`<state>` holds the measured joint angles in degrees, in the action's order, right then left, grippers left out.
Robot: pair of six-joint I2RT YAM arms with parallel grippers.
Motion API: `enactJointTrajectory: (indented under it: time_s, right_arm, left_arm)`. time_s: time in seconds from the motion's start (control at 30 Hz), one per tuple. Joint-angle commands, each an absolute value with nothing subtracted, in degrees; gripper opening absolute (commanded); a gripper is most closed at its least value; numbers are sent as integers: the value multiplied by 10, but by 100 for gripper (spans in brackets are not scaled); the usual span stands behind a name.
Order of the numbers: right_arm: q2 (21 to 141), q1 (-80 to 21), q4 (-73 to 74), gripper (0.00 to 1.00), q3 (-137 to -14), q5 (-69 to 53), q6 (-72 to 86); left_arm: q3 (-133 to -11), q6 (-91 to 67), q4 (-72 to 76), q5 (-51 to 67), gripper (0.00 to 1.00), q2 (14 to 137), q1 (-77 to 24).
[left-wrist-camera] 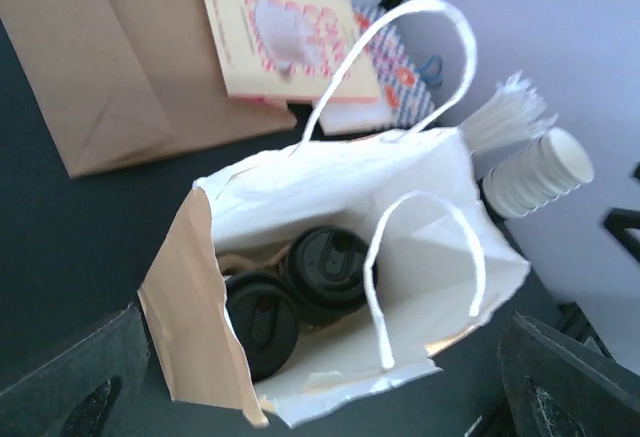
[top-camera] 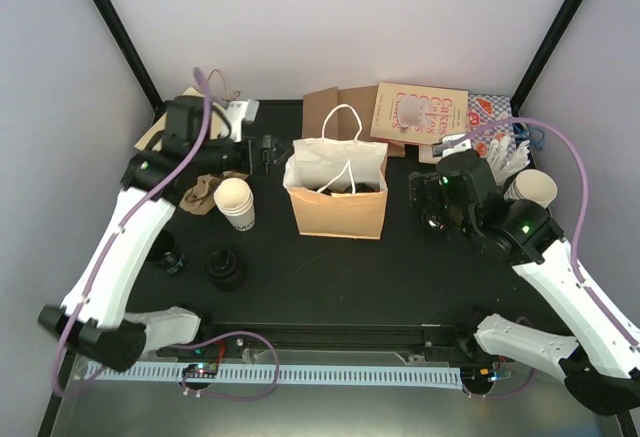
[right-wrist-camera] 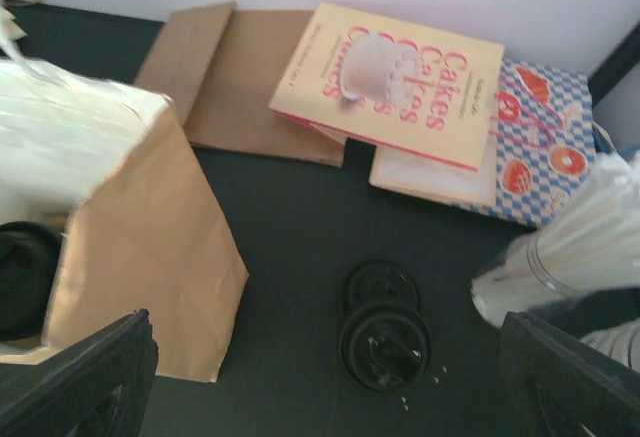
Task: Pack the takeout coffee
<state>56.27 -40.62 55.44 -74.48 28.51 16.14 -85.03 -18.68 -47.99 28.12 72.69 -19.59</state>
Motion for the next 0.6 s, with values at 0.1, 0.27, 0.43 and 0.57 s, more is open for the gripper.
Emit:
enactJointTrajectory:
  time_s: [0.1,0.27,0.43,0.57]
  right_arm:
    - [576,-330,669,77,-749,302,247]
    - [580,-194,673,64,-767,259,247]
    - [642,-79,651,53,-800,218,244]
    - [721,-8,630,48,-841,183,261]
  left_arm:
    - [-747,-167,-447,202,99,562,-196]
    - [-653,-151,-429,162,99,473,-196]
    - [-550,-145,-384,148,99,402,-196]
    - [-484,-138,-349,134,99,359,-196]
